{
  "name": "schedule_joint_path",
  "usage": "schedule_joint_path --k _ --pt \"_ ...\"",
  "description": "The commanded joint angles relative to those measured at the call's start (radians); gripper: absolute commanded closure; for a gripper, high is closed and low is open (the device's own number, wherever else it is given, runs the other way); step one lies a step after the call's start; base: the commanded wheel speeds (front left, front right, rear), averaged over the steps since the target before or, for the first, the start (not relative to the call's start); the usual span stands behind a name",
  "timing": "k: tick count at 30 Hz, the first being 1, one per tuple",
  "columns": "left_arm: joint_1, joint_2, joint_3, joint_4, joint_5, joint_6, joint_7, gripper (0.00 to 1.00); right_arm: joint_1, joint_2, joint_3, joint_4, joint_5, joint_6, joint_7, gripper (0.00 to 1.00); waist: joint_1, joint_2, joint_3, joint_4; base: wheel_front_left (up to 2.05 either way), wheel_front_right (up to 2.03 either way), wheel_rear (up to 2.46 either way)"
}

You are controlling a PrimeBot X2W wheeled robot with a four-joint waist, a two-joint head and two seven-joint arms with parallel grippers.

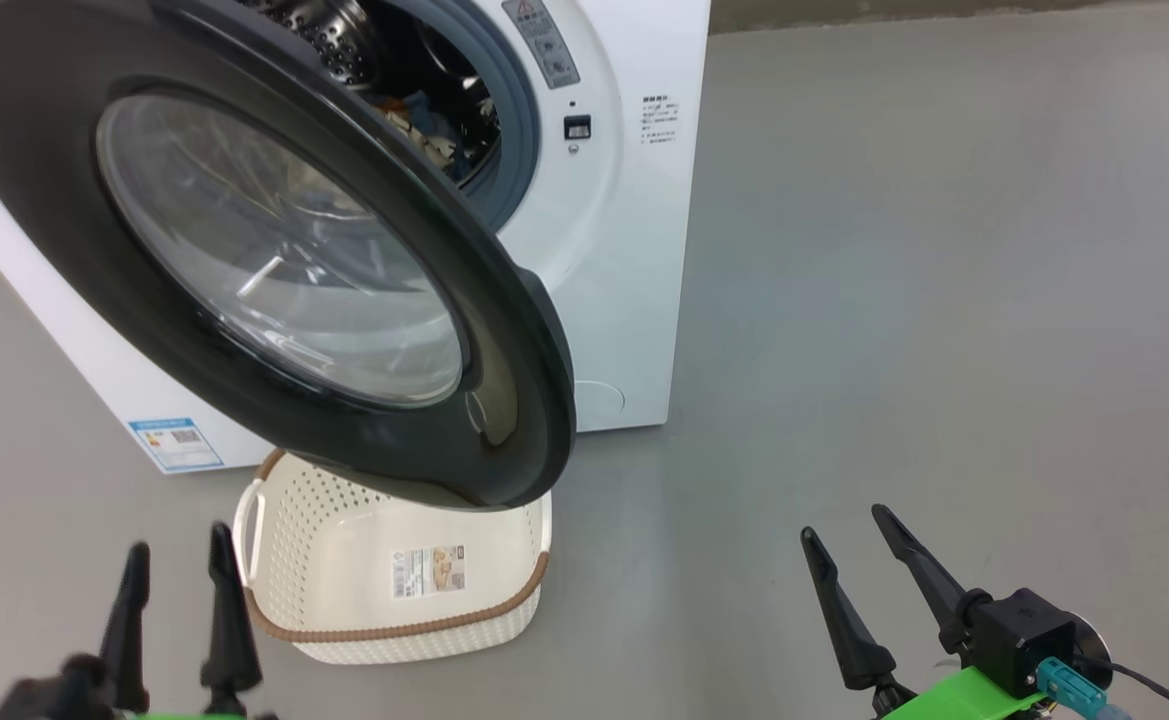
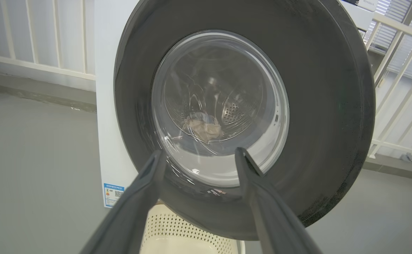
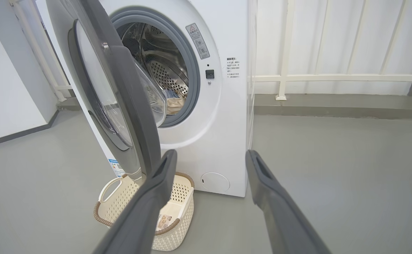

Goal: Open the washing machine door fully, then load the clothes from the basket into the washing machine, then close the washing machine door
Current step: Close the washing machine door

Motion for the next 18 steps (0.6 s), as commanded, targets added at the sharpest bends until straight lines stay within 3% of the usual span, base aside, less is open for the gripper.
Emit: schedule_joint_path --k 1,8,18 --pt "-0.006 0.029 0.023 -0.031 0.038 0.020 -0.009 0.00 -0.008 0.001 0.023 -0.030 -0.010 0.006 0.003 0.00 0.0000 0.0000 -0.008 -0.002 0.00 0.00 0.00" --pt "0.066 0.066 -0.032 -0.046 0.173 0.101 0.017 0.00 0.014 0.001 0.008 -0.042 -0.021 0.006 0.011 0.00 0.0000 0.0000 -0.026 -0.007 0.00 0.00 0.00" --pt "0.110 0.066 -0.055 -0.072 0.195 0.133 0.043 0.00 0.033 0.001 -0.013 -0.049 -0.036 0.006 0.019 0.00 0.0000 0.0000 -0.036 -0.010 0.00 0.00 0.00"
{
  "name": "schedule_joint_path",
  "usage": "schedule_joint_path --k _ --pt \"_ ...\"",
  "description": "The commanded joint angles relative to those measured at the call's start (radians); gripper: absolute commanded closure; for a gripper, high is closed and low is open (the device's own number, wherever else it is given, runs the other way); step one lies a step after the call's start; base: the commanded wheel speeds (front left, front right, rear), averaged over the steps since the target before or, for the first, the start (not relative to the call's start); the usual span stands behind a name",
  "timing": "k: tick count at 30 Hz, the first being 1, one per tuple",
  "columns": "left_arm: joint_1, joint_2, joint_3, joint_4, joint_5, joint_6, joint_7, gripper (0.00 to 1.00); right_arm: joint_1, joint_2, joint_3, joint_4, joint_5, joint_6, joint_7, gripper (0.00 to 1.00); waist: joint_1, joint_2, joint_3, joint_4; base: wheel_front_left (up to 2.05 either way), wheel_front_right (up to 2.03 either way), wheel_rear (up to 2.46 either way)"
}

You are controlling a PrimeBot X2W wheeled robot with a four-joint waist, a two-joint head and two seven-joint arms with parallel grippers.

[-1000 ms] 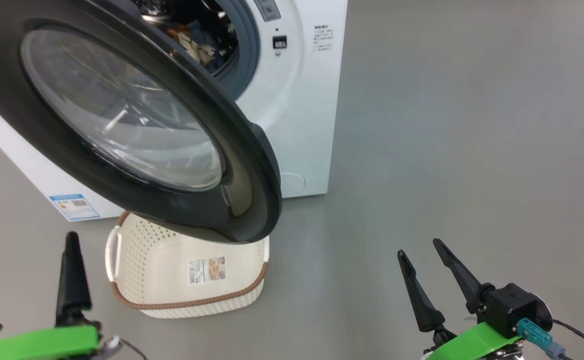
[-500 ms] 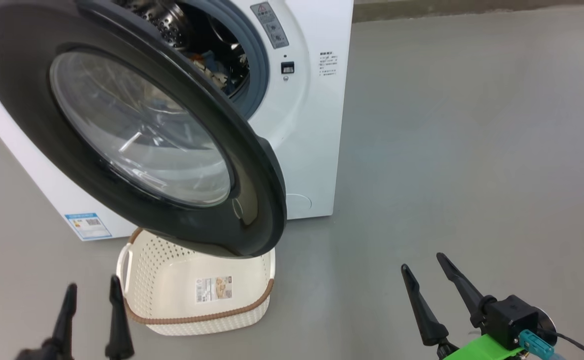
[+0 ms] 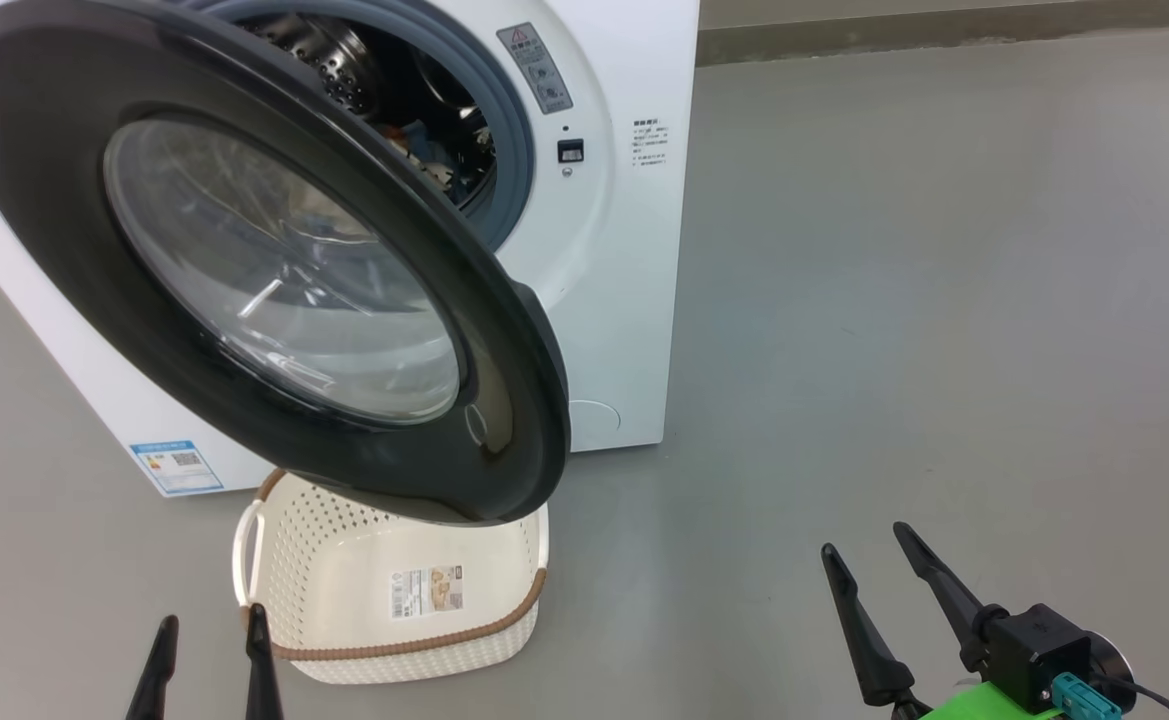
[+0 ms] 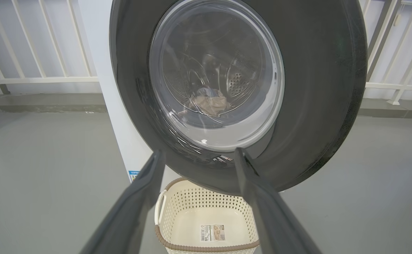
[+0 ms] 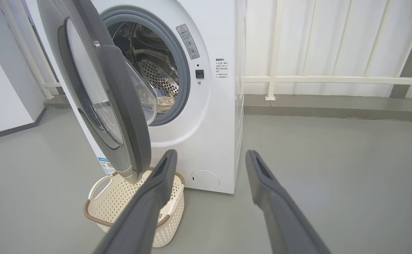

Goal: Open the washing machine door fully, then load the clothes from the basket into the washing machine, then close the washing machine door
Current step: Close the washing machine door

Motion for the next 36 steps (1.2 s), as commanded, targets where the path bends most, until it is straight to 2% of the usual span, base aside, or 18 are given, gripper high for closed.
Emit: schedule_joint_path --k 1,22,23,24,25,36 --pt "-0.018 0.011 0.032 -0.030 0.010 0.012 -0.001 0.00 -0.006 0.000 0.022 -0.030 -0.010 0.006 0.001 0.00 0.0000 0.0000 -0.001 -0.002 0.00 0.00 0.00" --pt "-0.025 0.010 0.023 -0.024 0.001 0.027 0.003 0.00 -0.006 0.000 0.021 -0.032 -0.006 0.006 0.006 0.00 0.0000 0.0000 -0.002 -0.010 0.00 0.00 0.00" --pt "-0.025 0.010 0.023 -0.024 0.001 0.027 0.003 0.00 -0.005 0.000 0.021 -0.032 -0.003 0.006 0.006 0.49 0.0000 0.0000 -0.002 -0.009 0.00 0.00 0.00" --pt "-0.025 0.010 0.023 -0.024 0.001 0.027 0.003 0.00 -0.005 0.000 0.021 -0.032 -0.003 0.006 0.006 0.49 0.0000 0.0000 -0.002 -0.009 0.00 0.00 0.00" --pt "-0.025 0.011 0.022 -0.024 0.002 0.028 0.003 0.00 -0.005 0.000 0.023 -0.032 0.006 0.006 0.007 1.00 0.0000 0.0000 -0.001 -0.008 0.00 0.00 0.00" --pt "-0.030 0.008 0.020 -0.028 -0.004 0.036 -0.004 0.00 -0.014 0.000 0.019 -0.029 0.006 0.006 0.011 1.00 0.0000 0.0000 0.007 0.008 0.00 0.00 0.00"
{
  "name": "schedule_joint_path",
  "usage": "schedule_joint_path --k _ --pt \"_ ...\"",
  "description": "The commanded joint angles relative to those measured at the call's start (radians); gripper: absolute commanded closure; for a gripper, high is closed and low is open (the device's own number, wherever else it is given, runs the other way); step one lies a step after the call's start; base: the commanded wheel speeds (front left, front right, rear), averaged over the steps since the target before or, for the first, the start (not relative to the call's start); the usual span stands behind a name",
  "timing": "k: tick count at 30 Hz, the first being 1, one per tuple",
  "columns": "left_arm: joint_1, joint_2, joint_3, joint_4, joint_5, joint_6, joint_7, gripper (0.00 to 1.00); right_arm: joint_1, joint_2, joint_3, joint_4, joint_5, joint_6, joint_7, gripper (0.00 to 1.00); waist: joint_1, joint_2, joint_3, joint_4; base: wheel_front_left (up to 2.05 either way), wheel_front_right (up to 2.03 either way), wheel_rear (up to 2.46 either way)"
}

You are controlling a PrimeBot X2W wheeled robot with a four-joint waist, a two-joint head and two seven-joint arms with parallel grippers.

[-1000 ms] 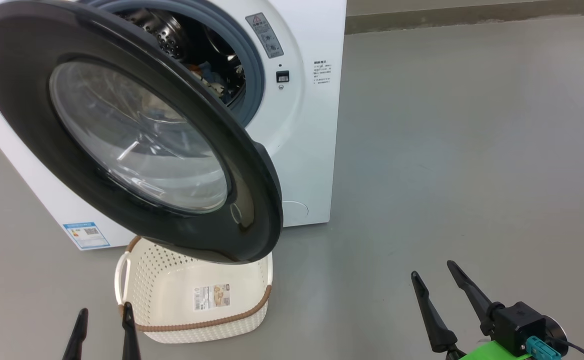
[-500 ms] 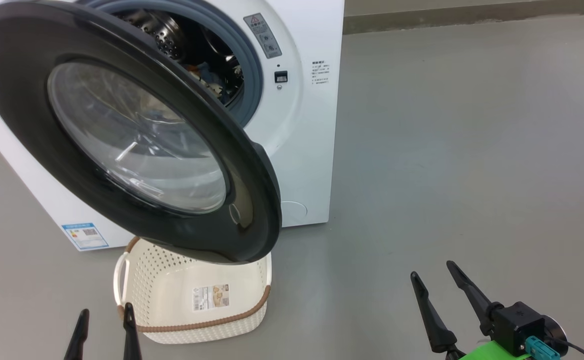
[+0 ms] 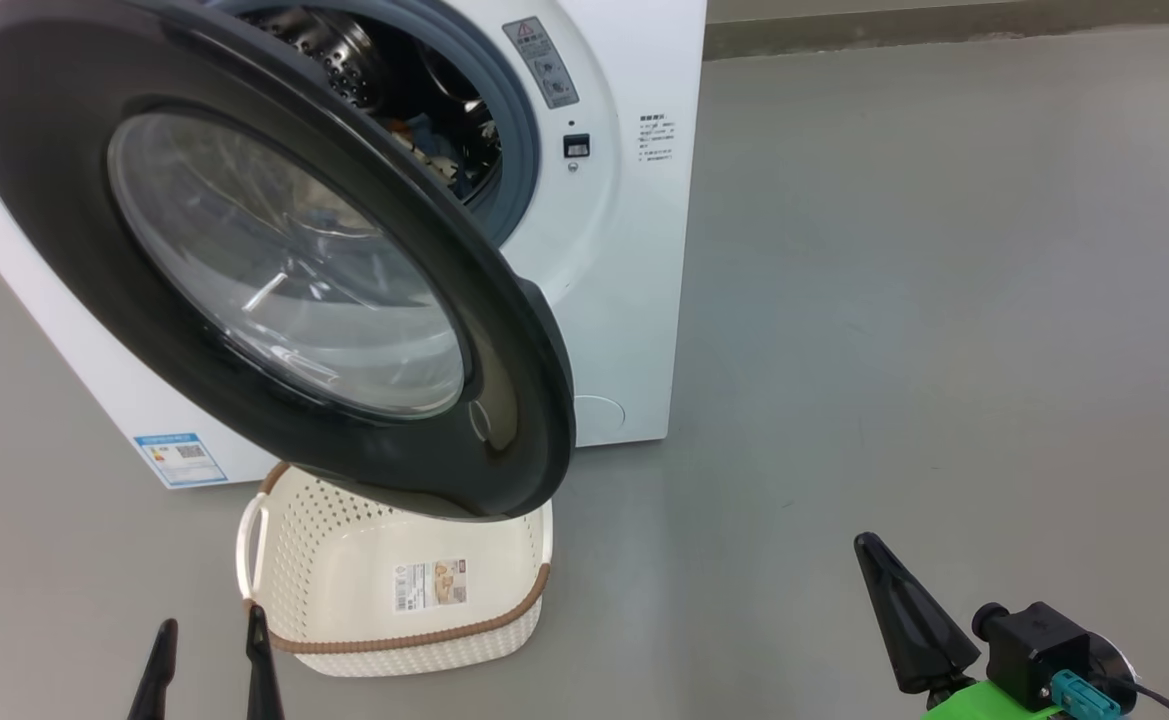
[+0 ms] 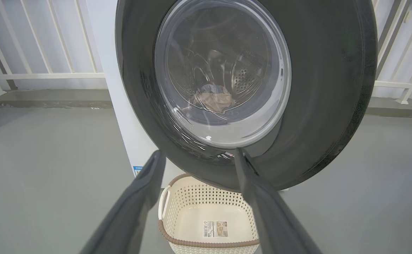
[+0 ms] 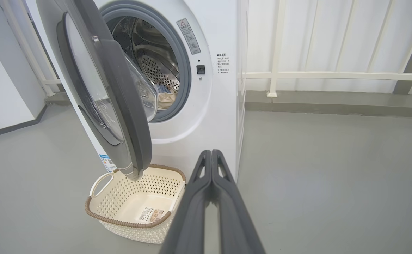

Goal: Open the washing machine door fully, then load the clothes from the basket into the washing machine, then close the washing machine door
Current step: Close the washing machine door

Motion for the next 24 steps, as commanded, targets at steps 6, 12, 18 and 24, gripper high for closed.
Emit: schedule_joint_path --k 6,12,18,24 --pt "-0.039 0.010 0.028 -0.024 -0.004 0.008 -0.011 0.00 -0.061 0.000 0.018 0.019 -0.005 0.006 -0.006 1.00 0.0000 0.0000 0.012 0.021 0.00 0.00 0.00" --pt "-0.068 0.002 0.019 -0.015 -0.009 0.001 -0.016 0.00 -0.178 0.000 0.005 0.132 -0.013 0.006 -0.026 1.00 0.0000 0.0000 0.044 0.058 0.00 0.00 0.00" --pt "-0.095 -0.009 0.010 0.004 -0.011 -0.006 -0.026 0.00 -0.332 -0.005 -0.003 0.274 -0.015 0.006 -0.063 1.00 0.0000 0.0000 0.069 0.098 0.00 0.00 0.00" --pt "-0.114 -0.018 0.001 0.022 -0.010 -0.011 -0.035 0.00 -0.503 -0.018 -0.013 0.381 -0.014 0.006 -0.094 1.00 0.0000 0.0000 0.082 0.128 0.00 0.00 0.00"
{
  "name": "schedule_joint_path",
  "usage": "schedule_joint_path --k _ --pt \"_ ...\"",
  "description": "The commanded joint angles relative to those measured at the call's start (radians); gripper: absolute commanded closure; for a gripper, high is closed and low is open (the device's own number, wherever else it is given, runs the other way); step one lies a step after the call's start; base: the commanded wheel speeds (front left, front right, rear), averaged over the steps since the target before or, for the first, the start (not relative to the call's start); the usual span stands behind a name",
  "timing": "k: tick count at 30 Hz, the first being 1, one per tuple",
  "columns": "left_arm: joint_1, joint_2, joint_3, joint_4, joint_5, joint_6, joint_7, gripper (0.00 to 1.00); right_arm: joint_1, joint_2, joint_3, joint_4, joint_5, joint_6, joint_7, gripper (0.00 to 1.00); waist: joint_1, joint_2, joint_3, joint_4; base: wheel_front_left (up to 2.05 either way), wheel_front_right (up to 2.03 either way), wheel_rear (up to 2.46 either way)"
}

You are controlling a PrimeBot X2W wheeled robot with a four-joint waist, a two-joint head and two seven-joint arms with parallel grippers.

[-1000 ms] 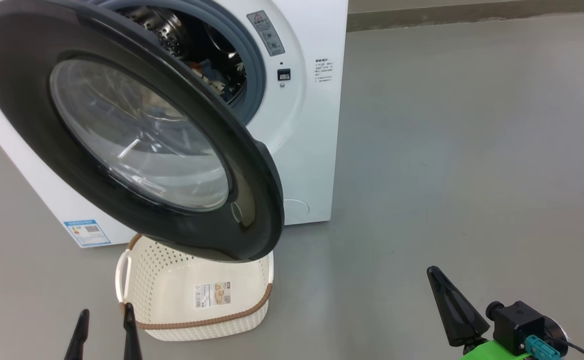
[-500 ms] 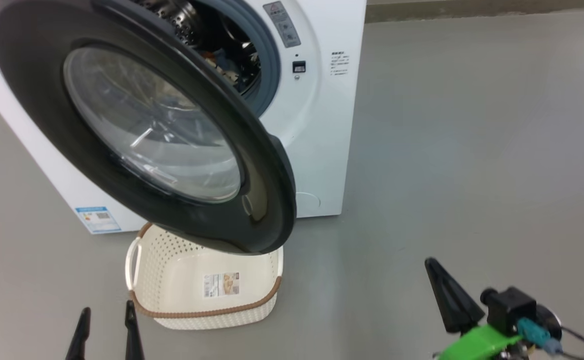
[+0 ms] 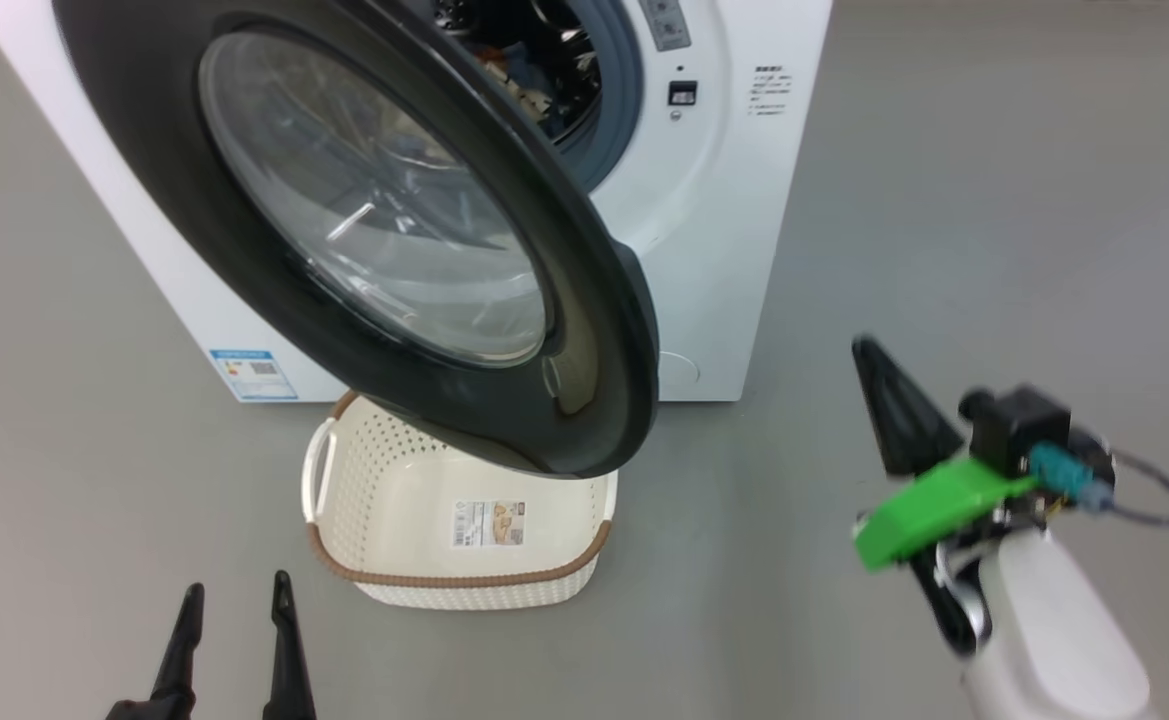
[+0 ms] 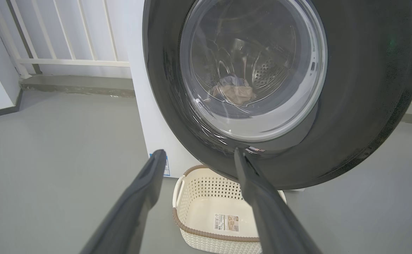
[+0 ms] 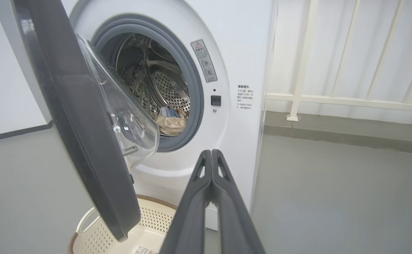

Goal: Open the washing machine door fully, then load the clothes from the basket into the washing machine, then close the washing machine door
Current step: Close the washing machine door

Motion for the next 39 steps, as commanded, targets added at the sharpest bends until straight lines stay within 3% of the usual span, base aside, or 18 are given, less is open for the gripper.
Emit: schedule_joint_path --k 1,8,12,17,24,32,39 --pt "-0.050 0.006 0.028 -0.015 -0.002 -0.002 -0.012 0.00 -0.084 -0.003 0.022 -0.003 -0.004 0.006 -0.018 1.00 0.0000 0.0000 0.011 0.019 0.00 0.00 0.00" --pt "-0.059 0.005 0.026 -0.001 -0.003 -0.008 -0.019 0.00 -0.225 -0.015 0.036 -0.017 0.006 0.006 -0.032 1.00 0.0000 0.0000 0.006 0.037 0.00 0.00 0.00" --pt "-0.060 0.005 0.028 0.001 -0.002 -0.008 -0.023 0.00 -0.277 -0.013 0.070 -0.104 0.013 0.006 -0.034 1.00 0.0000 0.0000 0.001 0.044 0.00 0.00 0.00" --pt "-0.054 0.007 0.029 0.002 -0.001 -0.004 -0.026 0.00 -0.285 -0.001 0.174 -0.249 0.031 0.006 -0.019 1.00 0.0000 0.0000 -0.010 0.048 0.00 0.00 0.00" --pt "-0.050 0.009 0.026 -0.004 0.002 0.001 -0.028 0.00 -0.230 0.006 0.342 -0.377 0.083 0.006 0.095 1.00 0.0000 0.0000 -0.019 0.058 0.00 0.00 0.00" --pt "-0.056 0.010 0.024 -0.006 0.002 0.007 -0.028 0.00 -0.172 0.004 0.476 -0.329 0.133 0.006 0.153 1.00 0.0000 0.0000 -0.002 0.069 0.00 0.00 0.00" --pt "-0.073 0.009 0.020 -0.005 0.003 0.009 -0.030 0.00 -0.252 -0.017 0.552 -0.199 0.167 0.006 0.126 1.00 0.0000 0.0000 0.019 0.068 0.00 0.00 0.00"
